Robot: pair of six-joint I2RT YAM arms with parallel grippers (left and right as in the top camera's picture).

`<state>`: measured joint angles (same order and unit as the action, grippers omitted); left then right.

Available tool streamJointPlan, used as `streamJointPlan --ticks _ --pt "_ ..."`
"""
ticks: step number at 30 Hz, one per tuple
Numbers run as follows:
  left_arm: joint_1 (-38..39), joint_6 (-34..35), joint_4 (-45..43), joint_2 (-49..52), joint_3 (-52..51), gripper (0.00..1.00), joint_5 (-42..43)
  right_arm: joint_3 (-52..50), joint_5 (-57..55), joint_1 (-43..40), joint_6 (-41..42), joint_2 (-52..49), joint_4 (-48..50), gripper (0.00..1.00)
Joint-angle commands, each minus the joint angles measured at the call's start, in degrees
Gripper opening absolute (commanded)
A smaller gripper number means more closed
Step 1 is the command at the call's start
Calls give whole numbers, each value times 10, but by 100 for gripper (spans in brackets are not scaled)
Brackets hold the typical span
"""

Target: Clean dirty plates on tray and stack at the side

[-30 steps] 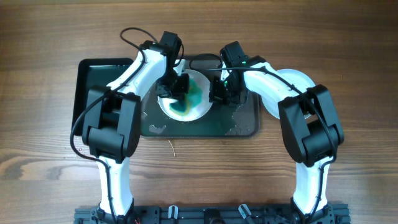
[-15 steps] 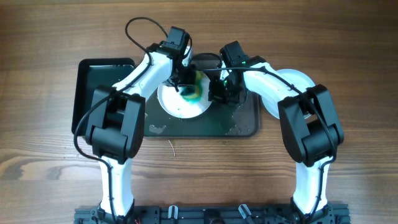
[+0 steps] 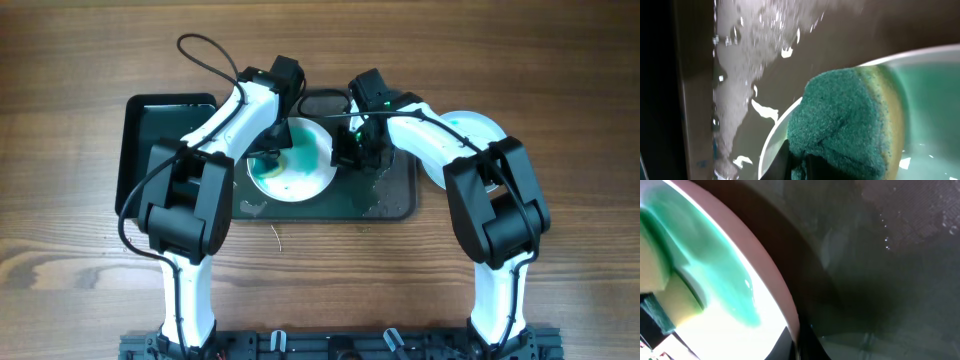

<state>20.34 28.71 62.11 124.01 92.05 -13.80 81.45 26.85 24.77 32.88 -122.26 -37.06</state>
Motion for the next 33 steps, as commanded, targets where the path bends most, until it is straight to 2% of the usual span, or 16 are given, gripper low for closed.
streamJointPlan --ticks 1,5,8,12,14,18,22,27,33 --pt "-15 -15 40 -4 19 4 50 -19 -26 -7 1 -22 -10 4" --pt "-26 -84 49 -42 70 4 155 -19 -26 -7 1 -22 -10 4" --pt "-53 -92 50 -79 104 4 210 -19 -26 -7 -4 -22 -11 4" --pt "-99 -92 42 -115 115 4 214 -19 -20 -7 -33 -5 -11 4" --pt "-122 -92 42 -115 115 4 212 -19 -61 -5 -44 24 -16 4" --pt "-138 -92 37 -113 114 4 212 -19 -212 21 -66 104 -43 4" --pt "-137 -92 31 -113 114 4 212 -19 -448 77 -70 176 -104 4" --pt "-137 -92 31 -113 114 4 212 -19 -692 163 -57 232 -145 4" --pt "-137 -92 31 -113 114 4 212 -18 -909 240 -62 257 -147 4"
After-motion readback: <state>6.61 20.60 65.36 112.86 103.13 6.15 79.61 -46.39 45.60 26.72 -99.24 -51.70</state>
